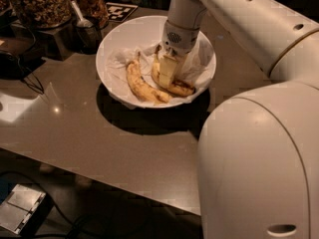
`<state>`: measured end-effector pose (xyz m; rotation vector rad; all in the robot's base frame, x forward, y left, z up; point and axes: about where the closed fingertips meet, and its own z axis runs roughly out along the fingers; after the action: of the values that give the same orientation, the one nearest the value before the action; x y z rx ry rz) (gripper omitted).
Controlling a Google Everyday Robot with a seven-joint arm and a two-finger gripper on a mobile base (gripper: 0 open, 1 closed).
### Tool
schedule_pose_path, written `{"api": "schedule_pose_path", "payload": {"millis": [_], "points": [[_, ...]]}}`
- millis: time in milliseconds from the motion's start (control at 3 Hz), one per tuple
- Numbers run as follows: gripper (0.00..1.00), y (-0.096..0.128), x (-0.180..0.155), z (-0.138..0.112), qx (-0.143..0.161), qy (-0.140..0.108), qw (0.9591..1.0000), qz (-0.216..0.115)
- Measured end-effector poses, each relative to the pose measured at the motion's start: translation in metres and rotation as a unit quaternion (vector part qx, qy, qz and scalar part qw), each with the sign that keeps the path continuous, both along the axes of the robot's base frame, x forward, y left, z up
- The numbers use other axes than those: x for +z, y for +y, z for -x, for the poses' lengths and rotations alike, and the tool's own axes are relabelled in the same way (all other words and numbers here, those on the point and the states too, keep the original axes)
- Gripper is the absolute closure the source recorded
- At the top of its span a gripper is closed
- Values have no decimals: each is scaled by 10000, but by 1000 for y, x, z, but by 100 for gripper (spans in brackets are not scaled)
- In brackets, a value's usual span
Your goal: Pick banana from white bowl
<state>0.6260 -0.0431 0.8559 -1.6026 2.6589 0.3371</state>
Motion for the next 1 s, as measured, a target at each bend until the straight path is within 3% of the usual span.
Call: {"api": "schedule_pose_path", "payload": {"millis": [333, 667, 1000], "points": [[52, 0, -6, 1, 3, 77, 10000, 28], [41, 1, -13, 1, 41, 182, 9998, 96], [59, 1, -8, 1, 41, 182, 9998, 96]]}}
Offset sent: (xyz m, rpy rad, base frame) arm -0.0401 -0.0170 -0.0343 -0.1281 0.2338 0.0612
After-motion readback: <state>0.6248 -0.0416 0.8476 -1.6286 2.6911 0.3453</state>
